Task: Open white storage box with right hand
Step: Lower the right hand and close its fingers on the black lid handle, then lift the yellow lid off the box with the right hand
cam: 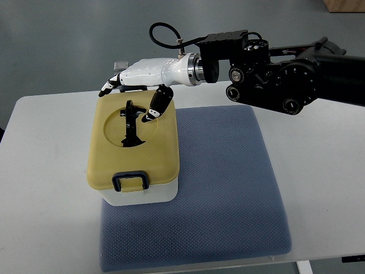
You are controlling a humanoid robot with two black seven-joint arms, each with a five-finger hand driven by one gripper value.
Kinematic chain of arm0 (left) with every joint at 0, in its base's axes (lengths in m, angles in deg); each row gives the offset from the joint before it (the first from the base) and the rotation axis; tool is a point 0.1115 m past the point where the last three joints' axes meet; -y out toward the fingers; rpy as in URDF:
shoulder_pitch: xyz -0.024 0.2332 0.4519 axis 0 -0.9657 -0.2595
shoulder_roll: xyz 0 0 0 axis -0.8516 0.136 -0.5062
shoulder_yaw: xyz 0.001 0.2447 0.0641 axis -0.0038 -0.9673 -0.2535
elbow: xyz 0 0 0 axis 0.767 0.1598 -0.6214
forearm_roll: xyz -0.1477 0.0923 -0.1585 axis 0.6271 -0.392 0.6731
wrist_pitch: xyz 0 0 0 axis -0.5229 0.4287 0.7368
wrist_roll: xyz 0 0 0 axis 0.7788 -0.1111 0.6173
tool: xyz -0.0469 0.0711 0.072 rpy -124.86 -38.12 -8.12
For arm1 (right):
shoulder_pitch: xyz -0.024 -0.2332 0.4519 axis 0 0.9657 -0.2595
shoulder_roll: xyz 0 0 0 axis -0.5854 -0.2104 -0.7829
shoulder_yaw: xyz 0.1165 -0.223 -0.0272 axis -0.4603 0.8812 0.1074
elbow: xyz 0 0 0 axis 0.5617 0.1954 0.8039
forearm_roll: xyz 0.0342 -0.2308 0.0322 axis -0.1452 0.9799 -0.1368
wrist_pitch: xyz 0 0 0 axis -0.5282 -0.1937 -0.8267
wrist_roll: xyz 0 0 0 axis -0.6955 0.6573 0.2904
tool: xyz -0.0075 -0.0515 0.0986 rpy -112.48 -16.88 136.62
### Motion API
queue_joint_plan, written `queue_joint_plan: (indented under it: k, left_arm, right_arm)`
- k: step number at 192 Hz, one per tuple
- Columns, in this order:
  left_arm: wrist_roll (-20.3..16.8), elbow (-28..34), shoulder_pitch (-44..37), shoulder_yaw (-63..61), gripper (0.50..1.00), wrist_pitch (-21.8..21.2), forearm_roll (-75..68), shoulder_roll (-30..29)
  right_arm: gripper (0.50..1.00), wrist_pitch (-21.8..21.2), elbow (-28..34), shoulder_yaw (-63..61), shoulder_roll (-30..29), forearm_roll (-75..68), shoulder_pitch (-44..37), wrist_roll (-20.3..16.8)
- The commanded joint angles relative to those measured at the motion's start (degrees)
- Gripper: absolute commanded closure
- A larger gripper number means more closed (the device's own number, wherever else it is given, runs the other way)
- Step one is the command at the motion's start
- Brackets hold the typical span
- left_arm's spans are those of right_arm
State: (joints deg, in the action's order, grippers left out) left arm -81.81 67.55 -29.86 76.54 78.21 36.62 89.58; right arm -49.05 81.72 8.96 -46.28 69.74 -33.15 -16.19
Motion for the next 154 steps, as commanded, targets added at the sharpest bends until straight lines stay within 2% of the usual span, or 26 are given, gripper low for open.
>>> queue_joint_plan:
  k: [1, 9, 46, 58, 67, 71, 72, 78, 83, 88, 99, 154]
  left_arm:
    - [0.0, 0.0, 0.0, 0.0, 0.5, -0.01, 0.02, 0.0]
    - [0.0, 0.0, -0.08, 0.0, 0.5, -0.01, 0.02, 0.0]
    - [0.08, 0.0, -0.08, 0.0, 0.5, -0.01, 0.02, 0.0]
    - [0.0, 0.0, -0.08, 0.0, 0.5, -0.01, 0.02, 0.0]
    - [0.0, 0.0, -0.08, 0.0, 0.5, -0.01, 0.02, 0.0]
    - [0.0, 0.0, -0.08, 0.0, 0.5, -0.01, 0.02, 0.0]
    - [0.0, 0.0, -0.08, 0.0, 0.5, -0.01, 0.02, 0.0]
    - [0.0, 0.0, -0.08, 0.0, 0.5, -0.01, 0.02, 0.0]
    - [0.0, 0.0, -0.08, 0.0, 0.5, -0.01, 0.02, 0.0]
    - [0.0, 0.0, -0.08, 0.0, 0.5, -0.01, 0.02, 0.0]
    - [0.0, 0.0, -0.17, 0.0, 0.5, -0.01, 0.02, 0.0]
    - [0.0, 0.0, -0.17, 0.0, 0.5, -0.01, 0.02, 0.0]
  right_arm:
    - [0.654, 1.12, -0.28, -0.01, -0.77, 0.0, 0.66, 0.0]
    - [0.673, 1.21, -0.37, -0.01, -1.03, 0.0, 0.83, 0.0]
    - [0.685, 2.97, -0.63, -0.01, -2.0, 0.0, 1.71, 0.0]
    - [0.72, 3.41, -0.72, -0.01, -2.44, 0.0, 1.98, 0.0]
    - [0.758, 3.58, -0.72, -0.01, -2.53, 0.0, 2.06, 0.09]
    - [0.799, 3.67, -0.72, -0.01, -2.53, 0.0, 2.06, 0.09]
    - [0.828, 3.58, -0.63, -0.01, -2.53, 0.0, 2.06, 0.09]
    - [0.883, 3.58, -0.72, -0.01, -2.53, 0.0, 2.06, 0.26]
    - [0.897, 3.58, -0.63, -0.01, -2.62, 0.0, 2.06, 0.26]
    - [0.94, 3.58, -0.63, 0.08, -2.62, 0.0, 2.06, 0.44]
    - [0.991, 3.58, -0.63, 0.08, -2.79, 0.0, 2.15, 0.79]
    - [1.0, 4.9, -0.63, -0.1, -3.58, 0.17, 2.42, 1.23]
